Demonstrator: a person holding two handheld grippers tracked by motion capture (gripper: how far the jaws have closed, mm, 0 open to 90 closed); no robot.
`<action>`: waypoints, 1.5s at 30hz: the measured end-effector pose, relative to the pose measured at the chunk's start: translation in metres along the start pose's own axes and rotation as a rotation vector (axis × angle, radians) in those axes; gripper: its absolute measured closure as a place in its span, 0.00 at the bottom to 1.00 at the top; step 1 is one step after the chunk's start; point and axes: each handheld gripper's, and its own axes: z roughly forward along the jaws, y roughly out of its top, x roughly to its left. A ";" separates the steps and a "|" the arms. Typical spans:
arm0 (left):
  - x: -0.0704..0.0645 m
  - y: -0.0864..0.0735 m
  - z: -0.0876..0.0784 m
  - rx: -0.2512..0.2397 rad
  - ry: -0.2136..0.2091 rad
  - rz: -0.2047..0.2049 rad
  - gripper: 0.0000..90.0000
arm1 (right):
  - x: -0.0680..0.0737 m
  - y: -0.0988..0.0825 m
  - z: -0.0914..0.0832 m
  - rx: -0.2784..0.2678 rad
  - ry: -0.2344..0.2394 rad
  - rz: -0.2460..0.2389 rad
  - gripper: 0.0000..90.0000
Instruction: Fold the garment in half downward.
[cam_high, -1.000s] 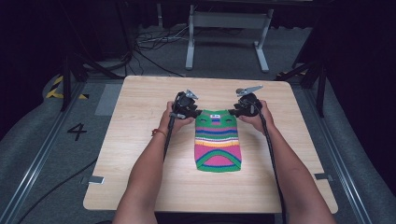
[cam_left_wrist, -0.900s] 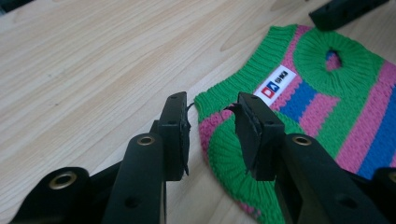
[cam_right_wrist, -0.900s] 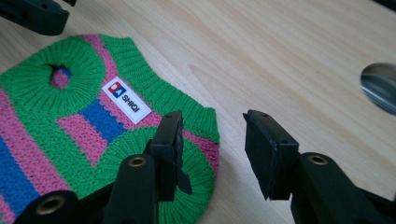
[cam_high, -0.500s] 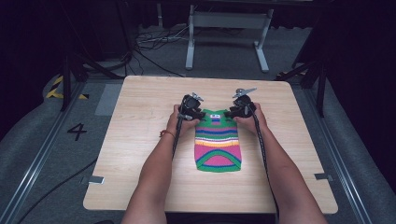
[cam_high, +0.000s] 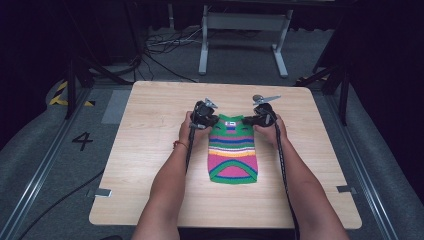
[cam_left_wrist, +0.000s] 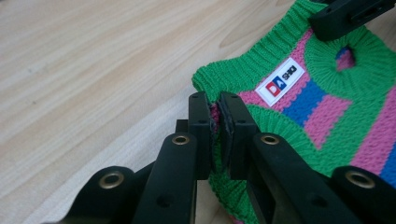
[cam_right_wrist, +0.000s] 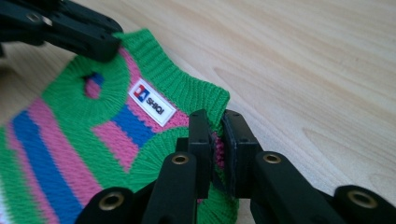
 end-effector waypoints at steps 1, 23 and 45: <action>-0.001 0.001 -0.002 -0.005 0.001 -0.002 0.93 | 0.000 0.000 0.000 0.000 0.000 0.000 0.93; -0.058 -0.004 -0.073 -0.103 -0.071 0.239 0.93 | 0.045 -0.027 -0.077 -0.108 0.114 -0.219 0.92; -0.094 -0.067 -0.110 -0.066 -0.221 0.388 0.93 | 0.105 -0.091 -0.094 0.039 0.255 -0.383 0.89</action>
